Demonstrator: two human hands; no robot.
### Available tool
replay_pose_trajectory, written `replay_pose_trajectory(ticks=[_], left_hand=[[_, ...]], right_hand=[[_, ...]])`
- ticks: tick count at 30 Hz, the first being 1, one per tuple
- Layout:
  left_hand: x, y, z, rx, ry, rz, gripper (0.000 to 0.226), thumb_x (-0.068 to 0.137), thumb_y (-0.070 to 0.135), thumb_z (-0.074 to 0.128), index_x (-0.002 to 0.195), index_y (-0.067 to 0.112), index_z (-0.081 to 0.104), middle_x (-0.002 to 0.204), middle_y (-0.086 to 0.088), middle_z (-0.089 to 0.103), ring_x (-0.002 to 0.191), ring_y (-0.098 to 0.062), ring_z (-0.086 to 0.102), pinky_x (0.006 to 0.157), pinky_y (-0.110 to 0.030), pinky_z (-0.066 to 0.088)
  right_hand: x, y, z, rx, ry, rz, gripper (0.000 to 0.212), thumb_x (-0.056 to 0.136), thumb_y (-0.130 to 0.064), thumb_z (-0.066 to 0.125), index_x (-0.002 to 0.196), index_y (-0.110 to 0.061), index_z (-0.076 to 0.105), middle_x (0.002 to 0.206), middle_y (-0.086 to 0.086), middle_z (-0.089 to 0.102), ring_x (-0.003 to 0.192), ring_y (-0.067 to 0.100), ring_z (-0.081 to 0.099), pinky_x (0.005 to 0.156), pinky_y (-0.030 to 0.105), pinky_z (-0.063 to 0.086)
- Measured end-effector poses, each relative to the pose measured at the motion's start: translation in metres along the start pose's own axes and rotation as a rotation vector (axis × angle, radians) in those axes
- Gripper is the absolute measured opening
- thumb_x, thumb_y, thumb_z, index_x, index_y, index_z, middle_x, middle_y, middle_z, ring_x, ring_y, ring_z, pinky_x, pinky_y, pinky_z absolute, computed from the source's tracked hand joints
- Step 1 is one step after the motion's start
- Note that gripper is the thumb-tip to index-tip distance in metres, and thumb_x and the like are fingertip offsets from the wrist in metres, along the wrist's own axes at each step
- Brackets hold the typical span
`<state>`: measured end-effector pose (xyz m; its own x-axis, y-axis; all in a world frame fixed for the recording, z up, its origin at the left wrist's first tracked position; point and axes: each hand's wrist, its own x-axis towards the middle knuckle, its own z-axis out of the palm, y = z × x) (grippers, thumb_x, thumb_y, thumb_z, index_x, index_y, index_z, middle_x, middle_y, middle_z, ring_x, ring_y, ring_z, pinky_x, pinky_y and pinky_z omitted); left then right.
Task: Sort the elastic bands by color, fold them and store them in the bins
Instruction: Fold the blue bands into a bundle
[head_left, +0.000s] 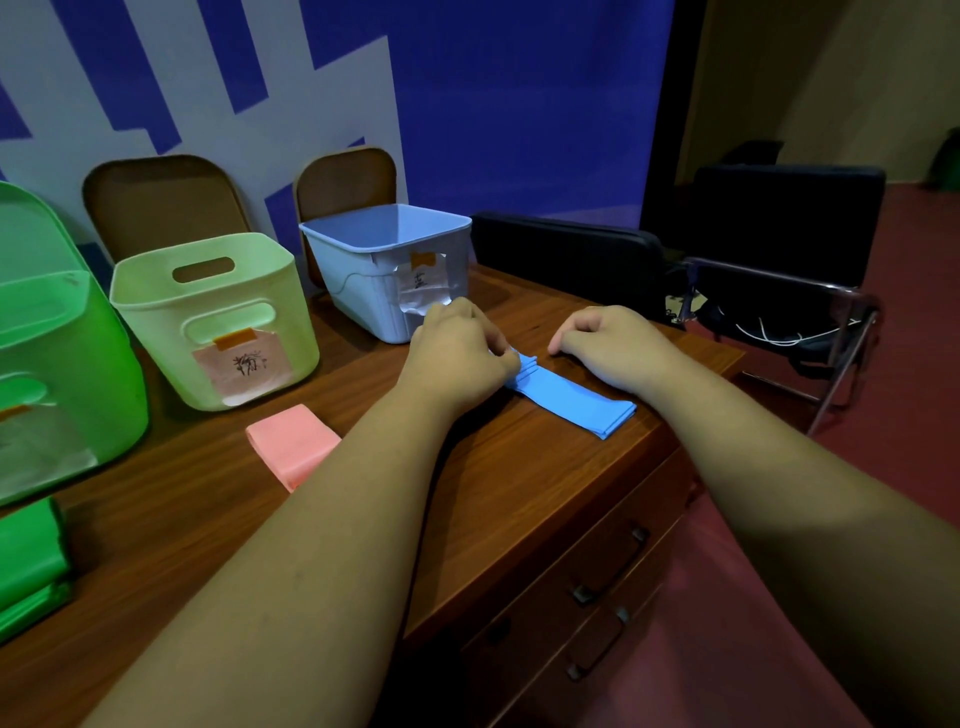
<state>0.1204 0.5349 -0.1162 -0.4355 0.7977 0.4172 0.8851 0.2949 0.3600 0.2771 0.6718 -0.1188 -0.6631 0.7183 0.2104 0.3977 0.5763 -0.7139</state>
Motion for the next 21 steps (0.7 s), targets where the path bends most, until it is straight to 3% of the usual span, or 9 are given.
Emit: replay_pose_trajectory(ticks=[4, 6, 10, 12, 15, 18, 21], left_hand=[[0.003, 0.000, 0.000, 0.018, -0.100, -0.225, 0.068, 0.074, 0.059, 0.078, 0.128, 0.024, 0.057, 0.129, -0.002, 0.052, 0.124, -0.026, 0.046, 0.101, -0.045, 0.047], [0.003, -0.001, -0.001, 0.064, -0.138, -0.292, 0.082, 0.072, 0.065, 0.075, 0.136, 0.019, 0.051, 0.134, -0.005, 0.054, 0.125, -0.030, 0.047, 0.101, -0.048, 0.048], [0.002, -0.001, -0.003, -0.011, -0.094, -0.264, 0.084, 0.071, 0.058, 0.080, 0.139, 0.020, 0.049, 0.134, -0.006, 0.055, 0.126, -0.028, 0.047, 0.101, -0.047, 0.049], [0.002, 0.002, -0.002, -0.175, -0.056, -0.243, 0.088, 0.070, 0.040, 0.087, 0.144, 0.021, 0.041, 0.141, -0.006, 0.050, 0.126, -0.027, 0.049, 0.103, -0.042, 0.049], [0.001, 0.011, 0.001, -0.329, -0.026, -0.205, 0.082, 0.076, 0.010, 0.081, 0.145, 0.024, 0.039, 0.145, -0.006, 0.043, 0.116, -0.018, 0.050, 0.092, -0.031, 0.048], [0.004, 0.012, 0.003, -0.369, 0.089, -0.256, 0.069, 0.082, -0.001, 0.071, 0.143, 0.020, 0.048, 0.142, -0.006, 0.045, 0.112, -0.015, 0.051, 0.088, -0.025, 0.046], [0.004, 0.012, 0.002, -0.380, 0.139, -0.284, 0.061, 0.082, 0.002, 0.074, 0.139, 0.020, 0.058, 0.138, -0.004, 0.053, 0.108, -0.014, 0.056, 0.074, -0.012, 0.042]], right_hand=[[0.000, -0.001, 0.000, 0.006, 0.005, 0.016, 0.022, 0.100, -0.029, 0.062, 0.089, -0.032, 0.081, 0.106, -0.013, 0.071, 0.104, 0.007, 0.060, 0.089, 0.029, 0.045], [0.000, -0.002, 0.000, 0.002, 0.004, 0.021, 0.022, 0.101, -0.030, 0.062, 0.090, -0.032, 0.080, 0.107, -0.013, 0.071, 0.105, 0.008, 0.060, 0.091, 0.029, 0.045], [0.000, -0.001, 0.000, 0.002, 0.004, 0.026, 0.021, 0.100, -0.030, 0.062, 0.090, -0.033, 0.081, 0.108, -0.012, 0.072, 0.105, 0.008, 0.061, 0.093, 0.031, 0.048], [0.001, 0.000, 0.000, 0.011, 0.006, 0.035, 0.021, 0.098, -0.030, 0.063, 0.087, -0.032, 0.081, 0.104, -0.012, 0.073, 0.101, 0.008, 0.063, 0.090, 0.030, 0.051], [0.003, 0.004, 0.001, 0.015, 0.033, 0.030, 0.023, 0.097, -0.030, 0.062, 0.084, -0.032, 0.081, 0.101, -0.013, 0.071, 0.099, 0.008, 0.063, 0.085, 0.030, 0.050], [0.008, 0.011, 0.008, -0.180, 0.146, 0.009, 0.018, 0.100, -0.032, 0.059, 0.091, -0.030, 0.076, 0.112, -0.007, 0.060, 0.113, 0.018, 0.056, 0.094, 0.036, 0.050], [0.009, 0.012, 0.011, -0.394, 0.206, 0.056, 0.012, 0.099, -0.035, 0.059, 0.102, -0.031, 0.070, 0.118, -0.002, 0.055, 0.121, 0.025, 0.049, 0.101, 0.041, 0.047]])
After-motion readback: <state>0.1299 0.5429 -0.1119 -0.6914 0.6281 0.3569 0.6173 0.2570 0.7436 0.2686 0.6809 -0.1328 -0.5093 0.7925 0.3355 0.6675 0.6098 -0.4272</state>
